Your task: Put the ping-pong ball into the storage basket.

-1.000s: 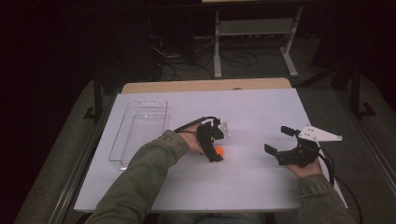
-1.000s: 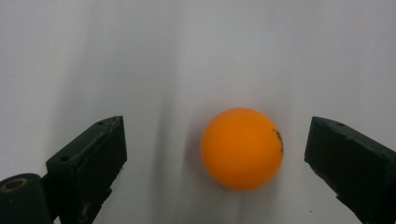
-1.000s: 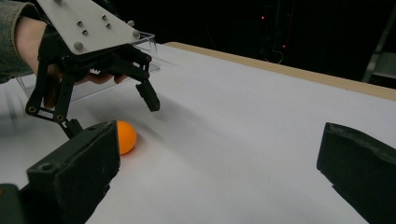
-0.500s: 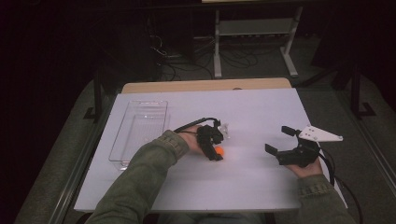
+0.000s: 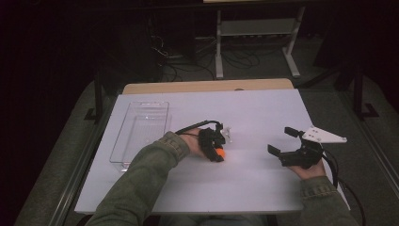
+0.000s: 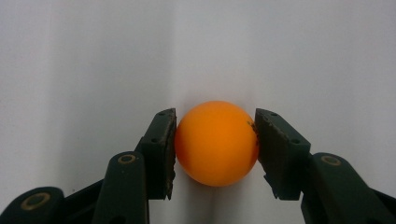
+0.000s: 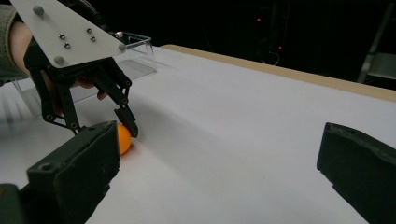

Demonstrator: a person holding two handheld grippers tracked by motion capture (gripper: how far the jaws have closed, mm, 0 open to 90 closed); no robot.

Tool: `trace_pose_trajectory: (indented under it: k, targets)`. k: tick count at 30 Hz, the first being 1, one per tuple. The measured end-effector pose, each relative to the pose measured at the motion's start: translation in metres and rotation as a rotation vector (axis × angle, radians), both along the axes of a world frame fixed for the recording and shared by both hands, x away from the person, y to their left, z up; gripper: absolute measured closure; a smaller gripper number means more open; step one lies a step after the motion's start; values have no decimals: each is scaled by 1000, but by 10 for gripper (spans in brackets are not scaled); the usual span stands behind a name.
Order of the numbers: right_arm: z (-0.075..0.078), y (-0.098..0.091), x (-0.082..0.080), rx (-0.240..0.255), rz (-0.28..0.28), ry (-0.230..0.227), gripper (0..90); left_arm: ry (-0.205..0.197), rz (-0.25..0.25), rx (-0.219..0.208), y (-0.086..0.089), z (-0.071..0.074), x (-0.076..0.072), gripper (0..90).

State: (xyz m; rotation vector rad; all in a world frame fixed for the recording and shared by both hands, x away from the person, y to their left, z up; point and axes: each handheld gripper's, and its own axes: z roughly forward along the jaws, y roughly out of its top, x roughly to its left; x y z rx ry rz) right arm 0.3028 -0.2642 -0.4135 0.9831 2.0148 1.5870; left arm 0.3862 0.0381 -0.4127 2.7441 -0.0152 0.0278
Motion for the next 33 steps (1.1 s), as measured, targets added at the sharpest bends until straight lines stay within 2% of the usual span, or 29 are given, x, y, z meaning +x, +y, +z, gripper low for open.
trace_pose_trajectory:
  k: [9, 14, 26, 33]
  targets:
    - [0, 0, 0, -1, 1, 2, 0, 0, 1, -10, 2, 11, -3, 505]
    - [0, 1, 0, -1, 2, 2, 0, -15, 12, -16, 7, 20, -3, 505]
    - [0, 3, 0, -5, 19, 5, 0, -25, 19, -25, 16, 36, -7, 505]
    - [0, 3, 0, -6, 20, 5, 0, -41, 18, -16, 20, 49, -9, 505]
